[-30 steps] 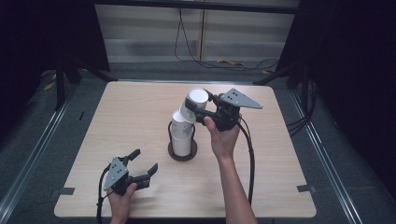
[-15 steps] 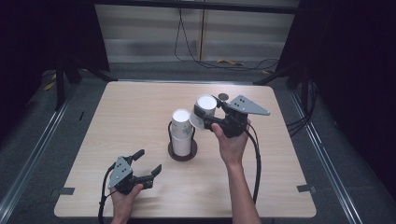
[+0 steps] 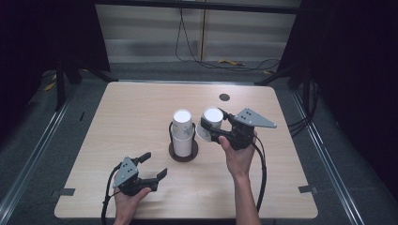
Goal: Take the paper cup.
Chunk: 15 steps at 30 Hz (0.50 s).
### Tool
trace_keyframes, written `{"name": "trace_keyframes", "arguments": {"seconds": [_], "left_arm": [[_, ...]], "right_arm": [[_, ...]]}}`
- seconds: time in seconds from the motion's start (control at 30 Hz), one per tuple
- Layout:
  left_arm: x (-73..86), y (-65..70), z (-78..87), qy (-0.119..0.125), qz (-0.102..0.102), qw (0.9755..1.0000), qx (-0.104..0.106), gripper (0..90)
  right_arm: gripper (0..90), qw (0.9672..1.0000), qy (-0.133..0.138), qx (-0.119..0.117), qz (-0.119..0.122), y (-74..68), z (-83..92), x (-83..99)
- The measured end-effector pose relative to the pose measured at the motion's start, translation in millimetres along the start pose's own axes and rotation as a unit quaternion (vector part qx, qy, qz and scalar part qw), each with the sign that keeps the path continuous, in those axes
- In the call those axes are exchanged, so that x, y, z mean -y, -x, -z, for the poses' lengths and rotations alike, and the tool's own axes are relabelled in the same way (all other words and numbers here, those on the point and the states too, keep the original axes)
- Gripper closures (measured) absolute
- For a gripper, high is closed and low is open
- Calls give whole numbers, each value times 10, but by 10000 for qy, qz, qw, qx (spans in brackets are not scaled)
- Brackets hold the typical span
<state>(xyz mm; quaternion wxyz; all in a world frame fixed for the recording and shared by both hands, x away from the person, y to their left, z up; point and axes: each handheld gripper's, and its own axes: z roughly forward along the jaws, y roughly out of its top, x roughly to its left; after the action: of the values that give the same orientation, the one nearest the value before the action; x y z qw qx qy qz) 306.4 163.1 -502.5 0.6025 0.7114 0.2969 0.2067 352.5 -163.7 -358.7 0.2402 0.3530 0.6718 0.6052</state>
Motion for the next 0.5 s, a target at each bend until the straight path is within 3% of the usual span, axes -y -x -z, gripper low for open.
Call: {"name": "trace_keyframes", "arguments": {"seconds": [0.3,0.43,0.5], "left_arm": [[-69,55,-18,-42,-25,9998,199,159],[-108,74,-22,-33,4,9995,320,160],[-122,81,-23,-81,-41,9994,333,160]], "right_arm": [[352,9998,-162,-43,-53,-48,43,199],[352,9997,-129,-138,-150,-87,63,271],[352,9995,-101,-293,-110,-124,57,320]]}}
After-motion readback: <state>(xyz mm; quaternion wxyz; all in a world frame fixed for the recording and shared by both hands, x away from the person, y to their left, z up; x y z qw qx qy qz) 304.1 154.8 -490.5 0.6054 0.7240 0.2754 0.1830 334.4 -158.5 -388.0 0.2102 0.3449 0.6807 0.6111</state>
